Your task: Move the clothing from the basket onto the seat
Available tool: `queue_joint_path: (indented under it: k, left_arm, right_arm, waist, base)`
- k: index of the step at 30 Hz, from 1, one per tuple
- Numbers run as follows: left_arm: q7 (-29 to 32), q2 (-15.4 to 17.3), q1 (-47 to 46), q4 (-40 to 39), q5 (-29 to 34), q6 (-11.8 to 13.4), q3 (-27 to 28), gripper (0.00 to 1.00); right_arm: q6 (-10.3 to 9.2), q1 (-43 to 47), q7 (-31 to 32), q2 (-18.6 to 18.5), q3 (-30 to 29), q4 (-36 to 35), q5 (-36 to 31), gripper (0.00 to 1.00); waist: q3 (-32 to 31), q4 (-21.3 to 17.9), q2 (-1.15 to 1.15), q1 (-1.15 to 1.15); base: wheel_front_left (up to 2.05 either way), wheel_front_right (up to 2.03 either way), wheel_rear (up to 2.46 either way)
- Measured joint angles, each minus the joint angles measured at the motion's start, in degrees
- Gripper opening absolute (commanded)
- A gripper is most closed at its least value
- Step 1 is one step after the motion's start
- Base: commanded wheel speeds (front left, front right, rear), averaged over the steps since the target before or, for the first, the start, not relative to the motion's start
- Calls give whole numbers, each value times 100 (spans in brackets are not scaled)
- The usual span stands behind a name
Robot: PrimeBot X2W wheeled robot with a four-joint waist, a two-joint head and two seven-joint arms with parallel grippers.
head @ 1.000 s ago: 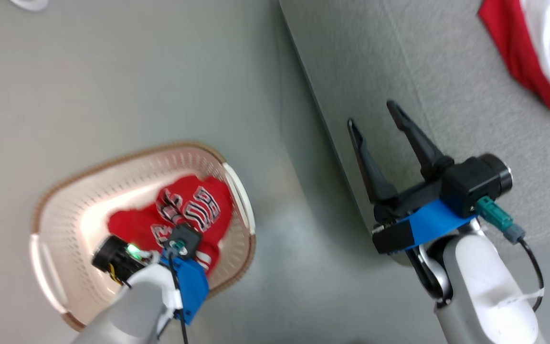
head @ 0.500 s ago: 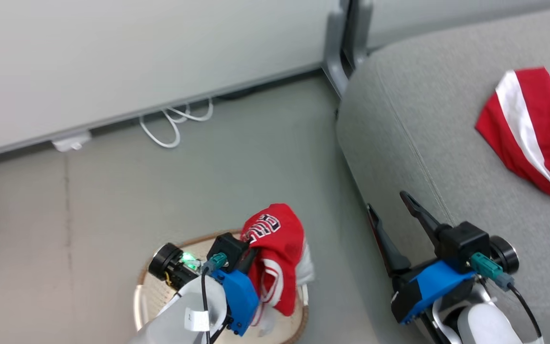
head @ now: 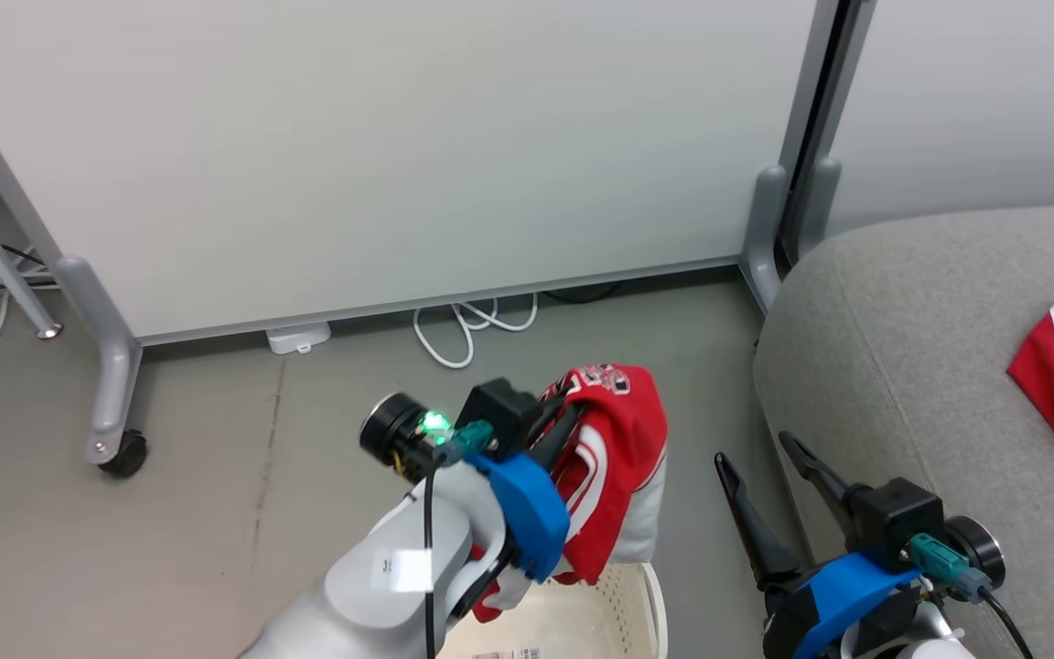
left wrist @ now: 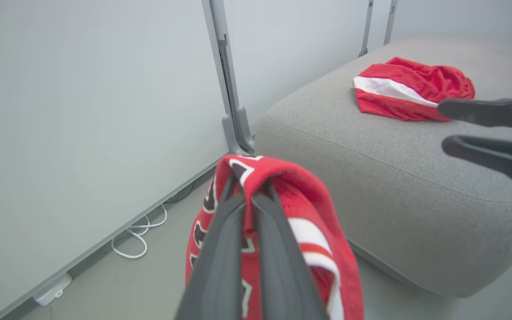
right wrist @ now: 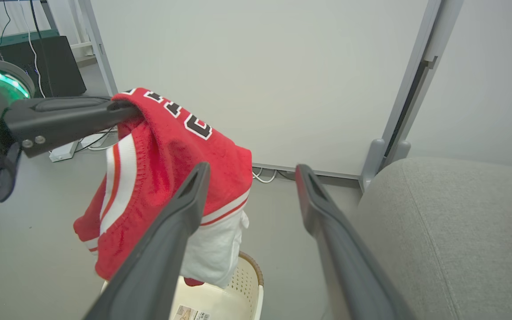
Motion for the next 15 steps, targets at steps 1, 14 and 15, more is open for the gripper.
queue_joint_path:
  k: [1,14,15]
  left_arm:
    - [38,-4,-79,-83,-111,0,-31,0]
    - [427,-31,-675,-805,-1010,0,-357,0]
    - [428,-31,-683,-804,-1029,3,-380,0]
  right_arm:
    - [0,13,5,2,-11,-10,0,100]
    - [0,136,122,20,20,-113,-4,100]
    - [0,136,126,20,27,-119,-7,100]
  waist:
    - [-35,38,0,0]
    - [-177,135,0,1]
    - [-171,121,0,1]
  base:
    - [0,0,0]
    - [0,0,0]
    - [0,0,0]
